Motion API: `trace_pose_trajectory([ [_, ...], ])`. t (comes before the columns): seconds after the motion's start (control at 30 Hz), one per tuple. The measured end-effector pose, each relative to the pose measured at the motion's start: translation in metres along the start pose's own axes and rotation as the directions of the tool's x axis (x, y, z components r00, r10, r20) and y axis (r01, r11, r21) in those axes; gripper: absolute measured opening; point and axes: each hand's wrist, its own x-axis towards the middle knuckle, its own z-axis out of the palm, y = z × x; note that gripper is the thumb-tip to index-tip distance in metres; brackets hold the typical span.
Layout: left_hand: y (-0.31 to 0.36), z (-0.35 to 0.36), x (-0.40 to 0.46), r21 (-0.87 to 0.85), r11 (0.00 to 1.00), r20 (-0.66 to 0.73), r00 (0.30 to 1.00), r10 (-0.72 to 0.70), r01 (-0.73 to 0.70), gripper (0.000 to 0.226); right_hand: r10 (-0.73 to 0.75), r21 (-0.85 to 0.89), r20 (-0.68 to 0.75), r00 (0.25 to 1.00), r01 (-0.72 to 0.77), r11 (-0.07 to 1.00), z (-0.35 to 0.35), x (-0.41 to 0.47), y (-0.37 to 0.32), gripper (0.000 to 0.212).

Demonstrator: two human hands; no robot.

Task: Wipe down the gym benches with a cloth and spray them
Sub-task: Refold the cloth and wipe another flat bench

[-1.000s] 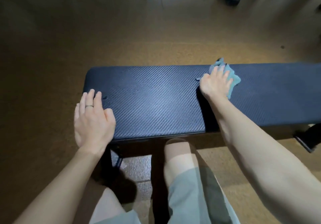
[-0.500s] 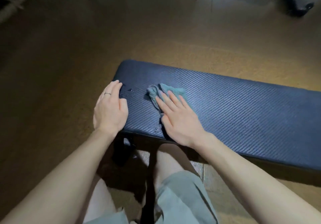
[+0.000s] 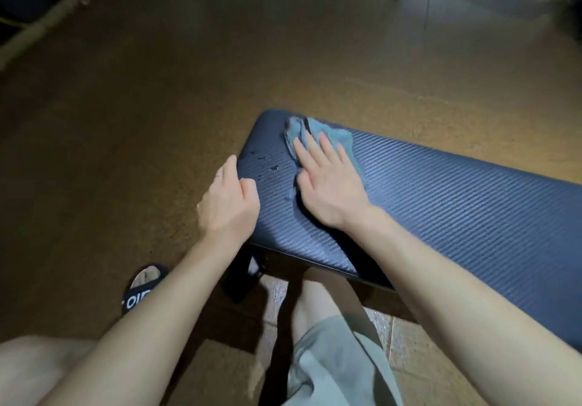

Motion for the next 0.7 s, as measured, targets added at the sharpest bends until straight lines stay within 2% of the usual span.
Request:
trace_pose_trajectory([
  [0.07,-0.015,-0.003,0.005,-0.111,0.993,0.061,0.998,-0.021,0.027,0.054,-0.108,-0.029,-0.008,0.994,0.107,0.994,0.011,-0.06,-0.017,0.066],
  [0.13,-0.029,0.0,0.006,-0.227,0.973,0.118,0.993,-0.004,0.031,0.054,-0.193,-0.042,0.053,0.98,0.195,0.98,0.02,-0.084,-0.029,0.065],
  [0.2,-0.037,0.004,0.007,-0.328,0.943,0.154,0.988,0.003,0.048,0.057,-0.27,-0.044,0.089,0.959,0.275,0.96,0.017,-0.06,-0.034,0.064],
  [0.27,-0.039,0.005,0.009,-0.349,0.937,0.158,0.987,0.023,0.034,0.057,-0.297,-0.087,0.106,0.949,0.306,0.948,0.01,-0.01,-0.034,0.068],
  [0.37,-0.04,0.005,0.012,-0.353,0.935,0.194,0.98,0.054,0.018,0.056,-0.179,-0.148,0.073,0.981,0.189,0.971,-0.004,0.071,-0.027,0.074],
  [0.47,-0.04,0.003,0.014,-0.364,0.931,0.216,0.974,0.061,0.022,0.056,-0.078,-0.131,-0.005,0.997,0.077,0.988,-0.009,0.108,-0.025,0.069],
  [0.6,-0.043,0.001,0.012,-0.401,0.916,0.227,0.97,0.083,0.015,0.056,0.052,-0.055,-0.074,0.996,-0.057,0.997,-0.012,0.102,-0.009,0.053],
  [0.7,-0.044,0.001,0.013,-0.422,0.906,0.247,0.966,0.074,0.039,0.055,0.195,-0.05,-0.135,0.972,-0.203,0.978,-0.022,0.065,0.037,0.05],
])
